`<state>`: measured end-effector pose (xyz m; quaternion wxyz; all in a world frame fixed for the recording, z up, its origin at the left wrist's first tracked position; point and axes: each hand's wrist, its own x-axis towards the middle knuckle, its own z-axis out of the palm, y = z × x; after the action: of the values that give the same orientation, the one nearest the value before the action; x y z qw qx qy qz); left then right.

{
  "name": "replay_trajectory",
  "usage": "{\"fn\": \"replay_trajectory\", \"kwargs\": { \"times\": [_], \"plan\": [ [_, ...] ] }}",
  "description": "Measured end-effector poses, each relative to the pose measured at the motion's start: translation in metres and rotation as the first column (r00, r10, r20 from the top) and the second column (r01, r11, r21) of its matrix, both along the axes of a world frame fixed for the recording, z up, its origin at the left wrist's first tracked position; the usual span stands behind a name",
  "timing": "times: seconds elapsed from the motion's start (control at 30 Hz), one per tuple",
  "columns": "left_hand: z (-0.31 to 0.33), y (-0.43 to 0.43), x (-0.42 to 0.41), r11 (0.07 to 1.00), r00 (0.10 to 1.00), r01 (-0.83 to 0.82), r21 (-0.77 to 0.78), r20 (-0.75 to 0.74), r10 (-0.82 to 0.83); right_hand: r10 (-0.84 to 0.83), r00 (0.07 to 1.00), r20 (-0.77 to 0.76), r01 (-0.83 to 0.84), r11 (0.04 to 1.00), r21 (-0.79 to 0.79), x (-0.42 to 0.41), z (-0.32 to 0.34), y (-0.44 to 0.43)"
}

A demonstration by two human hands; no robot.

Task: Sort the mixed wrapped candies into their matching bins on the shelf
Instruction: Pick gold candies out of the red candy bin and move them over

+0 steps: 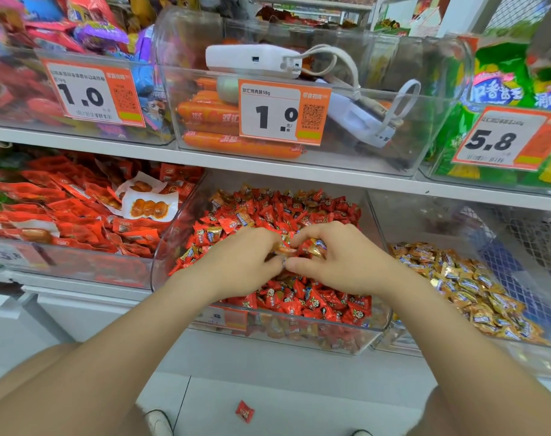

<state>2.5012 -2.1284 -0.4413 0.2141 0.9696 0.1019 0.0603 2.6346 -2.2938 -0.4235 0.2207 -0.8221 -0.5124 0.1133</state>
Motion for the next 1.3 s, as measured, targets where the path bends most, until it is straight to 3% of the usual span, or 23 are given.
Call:
{"fn": "replay_trajectory", "kwargs": {
  "times": [0.17,0.23,0.33,0.47,0.57,0.67,0.83,1.07,1.2,1.3],
  "plan": [
    [0.007,0.004,-0.006,0.967,0.996,0.009,-0.254,0.084,0.012,0.013,0.995,-0.098,-0.004,0.995,0.095,-0.009,-0.001,0.013],
    [0.009,0.003,-0.009,0.943,0.995,-0.009,-0.332,0.087,0.041,-0.003,0.973,-0.229,0.033,0.992,0.125,-0.009,-0.001,0.015],
    [0.01,0.004,-0.012,0.969,0.995,-0.054,-0.239,0.07,0.073,-0.07,0.929,-0.364,0.142,0.974,0.175,-0.008,0.006,0.014],
    [0.006,0.006,-0.013,0.99,0.992,-0.067,-0.123,0.095,0.079,-0.082,0.949,-0.305,0.161,0.957,0.242,-0.001,0.012,0.003],
    [0.003,0.009,-0.013,0.989,0.995,0.082,-0.123,-0.05,-0.089,-0.082,0.968,-0.237,0.134,0.968,0.214,0.007,0.009,-0.004],
    [0.003,0.011,-0.012,0.966,0.949,0.219,-0.139,-0.199,-0.244,0.0,0.963,-0.269,0.027,0.995,0.093,0.004,0.01,-0.01],
    [0.008,0.017,-0.005,0.949,0.893,0.274,-0.158,-0.323,-0.312,0.183,0.98,-0.084,-0.188,0.98,-0.063,-0.006,0.009,-0.012],
    [0.016,0.013,0.003,0.959,0.919,0.225,0.172,-0.364,-0.15,0.28,0.952,0.121,-0.235,0.927,-0.291,-0.019,-0.016,0.009],
    [0.013,0.027,-0.002,0.921,0.96,0.117,0.372,-0.28,-0.009,0.245,0.928,0.28,-0.122,0.912,-0.393,-0.01,-0.006,0.009],
    [0.008,0.037,-0.005,0.909,0.98,0.04,0.415,-0.192,0.044,0.191,0.894,0.406,-0.013,0.916,-0.401,0.004,0.004,-0.002]
  ]
}}
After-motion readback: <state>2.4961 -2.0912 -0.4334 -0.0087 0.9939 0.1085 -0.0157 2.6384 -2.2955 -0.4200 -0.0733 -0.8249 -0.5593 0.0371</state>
